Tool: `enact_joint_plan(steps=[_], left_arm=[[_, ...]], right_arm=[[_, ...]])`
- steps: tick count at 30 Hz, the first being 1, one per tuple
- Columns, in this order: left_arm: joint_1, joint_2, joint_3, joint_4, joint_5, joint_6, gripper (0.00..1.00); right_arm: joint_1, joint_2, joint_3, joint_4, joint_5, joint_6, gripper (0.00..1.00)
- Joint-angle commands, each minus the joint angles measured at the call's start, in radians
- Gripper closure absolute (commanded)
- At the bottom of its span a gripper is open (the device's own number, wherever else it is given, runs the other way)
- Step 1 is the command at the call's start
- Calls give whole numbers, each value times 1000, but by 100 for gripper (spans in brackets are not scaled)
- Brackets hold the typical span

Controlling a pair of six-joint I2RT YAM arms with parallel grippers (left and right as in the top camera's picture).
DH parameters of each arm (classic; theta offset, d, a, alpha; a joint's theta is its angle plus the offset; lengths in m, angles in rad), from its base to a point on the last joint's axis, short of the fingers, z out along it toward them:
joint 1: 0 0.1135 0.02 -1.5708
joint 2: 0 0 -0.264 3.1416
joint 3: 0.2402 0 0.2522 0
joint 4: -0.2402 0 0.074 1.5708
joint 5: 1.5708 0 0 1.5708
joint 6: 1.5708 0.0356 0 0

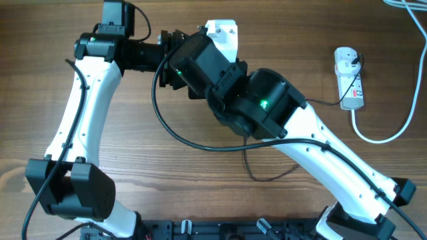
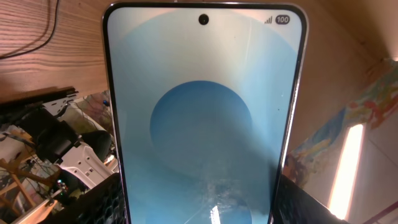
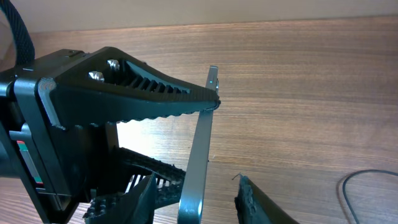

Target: Plug charger to phone and switch on socket

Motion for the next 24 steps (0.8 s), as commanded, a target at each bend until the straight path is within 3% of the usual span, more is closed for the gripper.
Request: enact_joint_plan(steps=[1,13,24], left_arm=[[-4,-31,6,-9,24,-3,51],[-6,-31,6,-32,24,-3,52],[-8,-31,6,-39,28,-3,51]], right_arm=[[-3,6,14,1,14,2,61],[-4,17,14,2,6,3,66],[-4,17,14,-12,-18,42,65]])
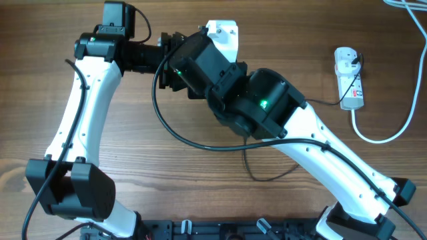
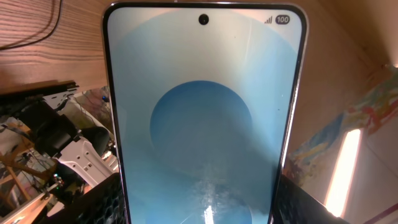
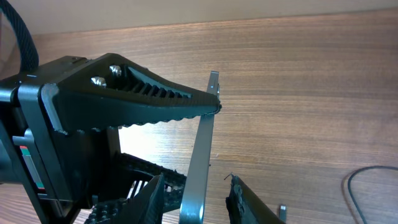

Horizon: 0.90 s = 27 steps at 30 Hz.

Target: Plug charger to phone and switch on socket

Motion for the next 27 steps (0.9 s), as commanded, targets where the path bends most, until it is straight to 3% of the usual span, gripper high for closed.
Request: enact_joint_plan(steps=[1,7,9,11,21,23,24,26,27], left_arm=[[-6,-31,6,-1,29,-3,51],[-6,-31,6,-1,29,-3,52],[-6,-31,6,-1,29,-3,51],[-6,-31,6,-1,28,-3,51],[-6,-31,6,-1,28,-3,51],[-6,-31,6,-1,28,-2,44],[-6,-31,6,0,28,-2,35],[-6,-31,6,0,28,-2,0],[-6,-31,6,0,28,-2,0]], right_arm=[[-4,17,14,-17,-10,13,65],[-4,42,13,-12,-9,0,66],[-4,48,13,-9,-5,0,75],[-4,48,13,0,-5,0,75],[-4,47,13,3,-5,3,95],[-4,47,13,7,-5,6,95],[-4,47,13,6,-4,32,95],[-7,43,13,7,18,134,96],[-13,36,13,3,35,225,96]])
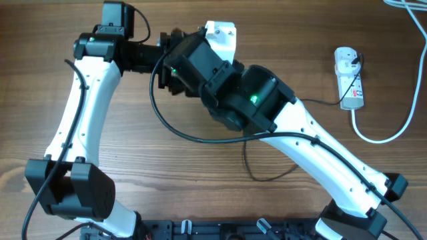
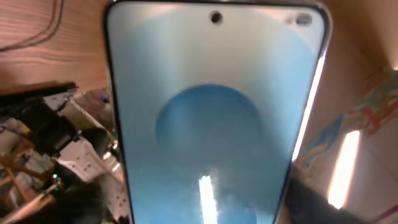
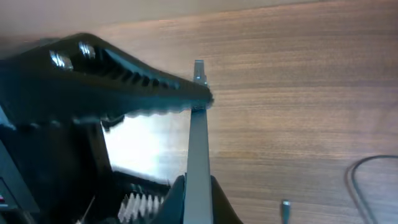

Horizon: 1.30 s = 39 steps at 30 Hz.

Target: Plug charger to phone and switch on socket

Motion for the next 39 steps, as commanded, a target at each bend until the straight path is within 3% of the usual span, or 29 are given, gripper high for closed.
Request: enact_joint_plan(steps=[1,4,6,8,11,14,22,28,39], left_arm=[[-9,-31,6,1,30,3,0],[-9,-31,6,1,30,3,0],[-9,-31,6,1,30,2,10],[-9,-31,6,1,30,2,23],[-9,-31,6,1,22,2,27],[-9,-31,6,1,23,-12,35],[-14,-31,6,1,52,-73,35],[-14,-31,6,1,53,-73,55],[-14,-31,6,1,56,-102,66]], right_arm=[[-18,-16,13,0,39,282,96],[-45,-71,13,-5,41,587,96],[-48,-83,13,-8,40,887,96],[-48,-83,13,-11,-18,1015,96],[-48,-83,13,-7,-51,1096,95],[-48,-83,13,-7,-55,1169,96],[-48,-58,13,-29,-59,1246,96],[-48,-50,13,-27,-79,1270,96],[-46,-50,13,-24,-138,1270,95]])
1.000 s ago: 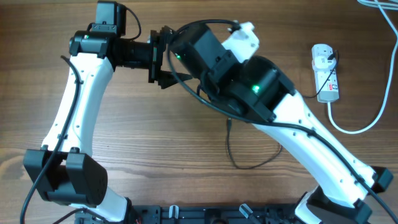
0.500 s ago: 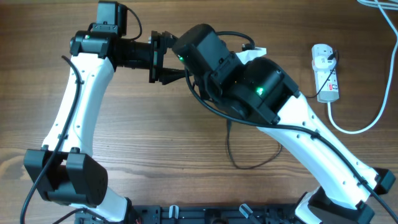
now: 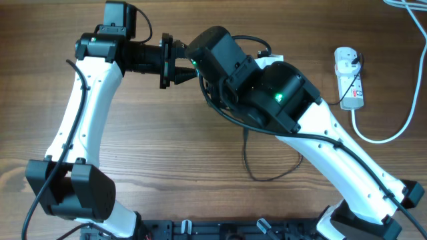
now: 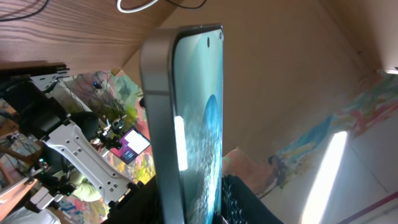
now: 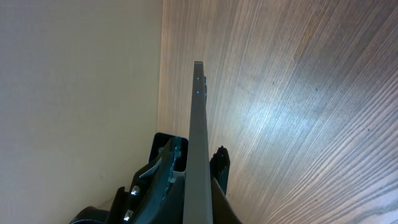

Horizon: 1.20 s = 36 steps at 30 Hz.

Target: Plug charger to phone and switch on socket

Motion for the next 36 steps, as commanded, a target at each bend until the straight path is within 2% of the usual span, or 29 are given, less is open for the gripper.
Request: enact_joint_plan(steps=[1,4,6,11,13,14,15,16,18,19,20,21,23,24,29,30,32,34,35,36], left_arm=[[-5,-27,6,-1,33,-26,66],[-5,-27,6,-1,35,-26,67],[-5,-27,6,-1,35,-26,76],[-5,-27,6,-1,34,-26,83],[-5,-27,6,-1,35,-26,95],[-5,-27,6,-1,34,-26,96],[-5,-27,6,-1,34,-26,96],[-5,-27,6,-1,34,-26,96],[-5,-27,6,-1,34,-26,96],[-5,-27,6,0,34,-26,96],[-5,-27,6,0,34,-24,96],[-5,-27,6,0,34,-18,96],[-4,-27,6,0,33,-18,96],[-4,-27,6,5,33,-18,96],[-4,-27,6,26,-43,-10,96],[-5,-27,6,26,-60,-10,96],[-5,-27,6,26,-103,-10,96],[-5,-27,6,26,-139,-9,96],[-5,-27,6,39,-143,14,96],[-5,-27,6,55,-149,29,96]], right_arm=[[3,8,13,10,-17,14,96],[3,8,13,13,-17,14,95],[3,8,13,13,-17,14,96],[3,8,13,12,-17,11,96],[3,8,13,9,-17,6,95],[3,8,13,6,-17,5,95],[3,8,13,8,-16,-14,81],[3,8,13,11,-8,-60,63],[3,8,13,13,30,-140,37],[3,6,13,13,53,-189,24],[2,2,13,13,68,-256,16],[1,-2,13,14,70,-295,10],[-12,-23,13,15,70,-505,0],[-22,-35,13,15,70,-591,0],[-180,-138,13,-21,-15,-1242,0],[-217,-141,13,-61,-14,-1325,0],[-269,-130,13,-172,-13,-1396,0],[-289,-97,11,-284,-13,-1568,0],[-293,-77,3,-333,-13,-1614,0],[-298,-67,-10,-354,-18,-1601,0]])
